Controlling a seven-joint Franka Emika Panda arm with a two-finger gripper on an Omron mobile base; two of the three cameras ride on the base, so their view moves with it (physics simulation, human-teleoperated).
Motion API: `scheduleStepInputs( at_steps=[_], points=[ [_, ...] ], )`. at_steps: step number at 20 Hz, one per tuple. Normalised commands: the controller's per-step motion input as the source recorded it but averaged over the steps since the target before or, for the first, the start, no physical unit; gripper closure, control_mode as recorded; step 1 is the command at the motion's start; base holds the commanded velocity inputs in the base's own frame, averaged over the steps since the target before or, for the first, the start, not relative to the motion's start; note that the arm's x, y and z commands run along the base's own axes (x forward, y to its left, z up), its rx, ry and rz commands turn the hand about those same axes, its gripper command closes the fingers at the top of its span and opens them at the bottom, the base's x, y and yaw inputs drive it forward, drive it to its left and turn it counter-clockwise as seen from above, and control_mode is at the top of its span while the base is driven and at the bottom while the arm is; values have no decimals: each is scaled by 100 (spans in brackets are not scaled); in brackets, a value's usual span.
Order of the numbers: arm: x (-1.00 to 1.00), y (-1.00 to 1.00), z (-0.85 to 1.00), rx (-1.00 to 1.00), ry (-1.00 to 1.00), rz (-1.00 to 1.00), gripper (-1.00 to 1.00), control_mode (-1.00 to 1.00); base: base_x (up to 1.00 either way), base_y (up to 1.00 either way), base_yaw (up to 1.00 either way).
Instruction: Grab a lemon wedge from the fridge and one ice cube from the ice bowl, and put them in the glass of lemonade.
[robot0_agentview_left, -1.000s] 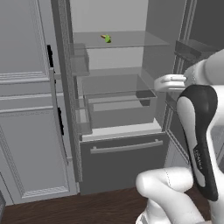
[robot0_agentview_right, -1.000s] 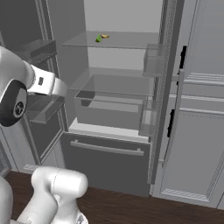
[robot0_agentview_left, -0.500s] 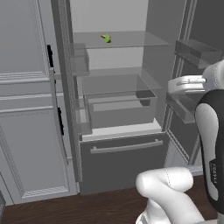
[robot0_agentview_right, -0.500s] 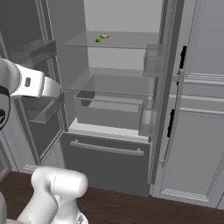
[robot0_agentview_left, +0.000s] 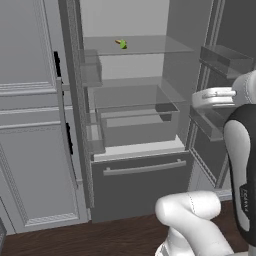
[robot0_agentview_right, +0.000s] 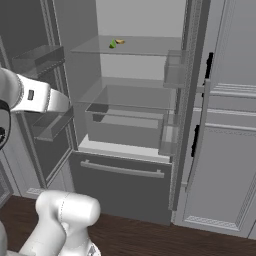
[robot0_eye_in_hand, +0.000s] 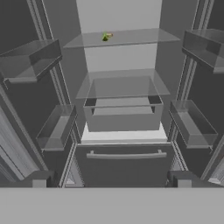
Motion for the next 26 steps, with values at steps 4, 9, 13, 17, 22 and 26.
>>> scheduleStepInputs(
  at_steps=[4,9,13,17,22,26],
  points=[
    [7,0,8,0,-7,0,-100,-100,0,0,0],
    [90,22,5,0,-16,0,-100,-100,0,0,0],
    [28,-17,0,2,-12,-6,-100,-100,0,0,0],
    [-75,-37,7,5,-22,-4,-100,-100,0,0,0],
    [-39,-6,17,0,-13,-2,-100,-100,0,0,0],
    [0,0,0,0,0,0,-100,-100,0,0,0]
  ],
)
